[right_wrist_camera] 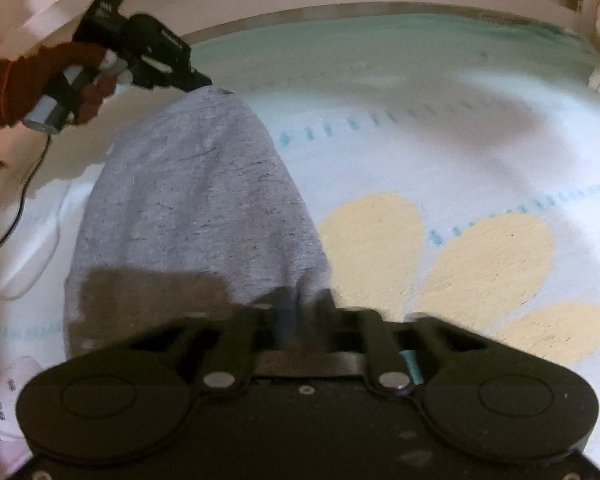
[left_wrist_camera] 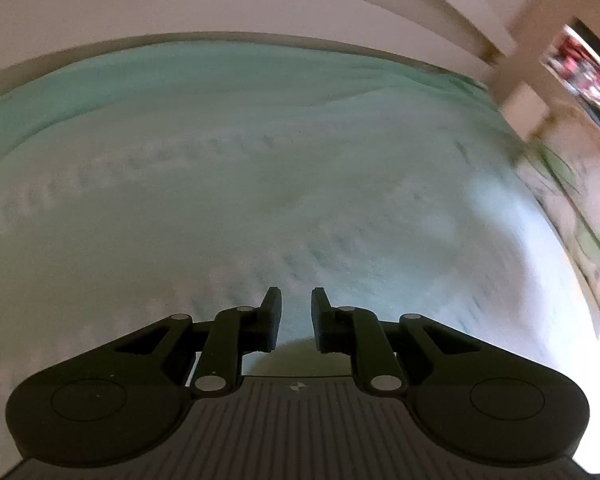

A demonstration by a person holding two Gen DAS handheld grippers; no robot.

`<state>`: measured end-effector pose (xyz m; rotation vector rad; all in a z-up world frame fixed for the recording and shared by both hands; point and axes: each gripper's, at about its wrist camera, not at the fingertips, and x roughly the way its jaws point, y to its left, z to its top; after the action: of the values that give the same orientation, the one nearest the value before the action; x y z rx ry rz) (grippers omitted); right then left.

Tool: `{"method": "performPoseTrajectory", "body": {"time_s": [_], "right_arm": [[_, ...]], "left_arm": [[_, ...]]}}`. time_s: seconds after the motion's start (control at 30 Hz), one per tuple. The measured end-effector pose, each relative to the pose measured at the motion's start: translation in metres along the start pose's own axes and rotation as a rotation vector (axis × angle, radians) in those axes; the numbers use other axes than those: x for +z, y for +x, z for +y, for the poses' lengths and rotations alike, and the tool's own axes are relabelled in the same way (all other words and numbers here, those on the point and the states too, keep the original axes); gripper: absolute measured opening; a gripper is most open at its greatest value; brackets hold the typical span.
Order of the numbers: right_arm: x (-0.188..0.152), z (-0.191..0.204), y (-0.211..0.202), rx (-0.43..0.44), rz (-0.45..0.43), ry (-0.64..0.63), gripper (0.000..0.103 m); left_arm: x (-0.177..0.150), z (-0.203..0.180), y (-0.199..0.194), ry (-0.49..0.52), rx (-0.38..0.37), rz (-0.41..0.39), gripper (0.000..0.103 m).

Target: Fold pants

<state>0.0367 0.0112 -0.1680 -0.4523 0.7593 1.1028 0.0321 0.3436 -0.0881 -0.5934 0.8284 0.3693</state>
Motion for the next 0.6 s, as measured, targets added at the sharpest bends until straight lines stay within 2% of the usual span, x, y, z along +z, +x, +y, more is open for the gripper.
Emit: {"method": "performPoseTrajectory", "body": {"time_s": [0.07,0.23,0.3,0.37,0.43,0.5,0.6], "right_arm": [[-0.007,0.023,-0.011,-0.023,-0.030,-0.100,0.009],[-0.030,0.076,-0.023,-0.088,-0.061,-0.372,0.008],[-0.040,0.091,-0.021,-0.114,-0.063,-0.478,0.008],[-0.046,0.100,-0.016,-0.128,-0.059,-0.544,0.009],[-0.051,0.103,-0.013,-0.131,-0.054,-0.571,0.009],[-0.051,0.102,-0.009,-0.130,-0.053,-0.563,0.009],[-0.053,0.099,-0.010,-0.136,-0.054,-0.559,0.009]], "left_arm": [[0.000,-0.016,0.000,0.074,-0.022,0.011,0.019],[-0.001,-0.058,-0.006,0.258,-0.101,0.013,0.040],[-0.002,-0.071,-0.007,0.323,-0.127,0.016,0.073],[-0.005,-0.085,-0.006,0.412,-0.128,0.033,0.084],[-0.010,-0.097,0.000,0.507,-0.070,0.070,0.084],[-0.016,-0.103,0.011,0.578,-0.019,0.140,0.083],[-0.017,-0.087,0.024,0.623,0.135,0.178,0.086]]}}
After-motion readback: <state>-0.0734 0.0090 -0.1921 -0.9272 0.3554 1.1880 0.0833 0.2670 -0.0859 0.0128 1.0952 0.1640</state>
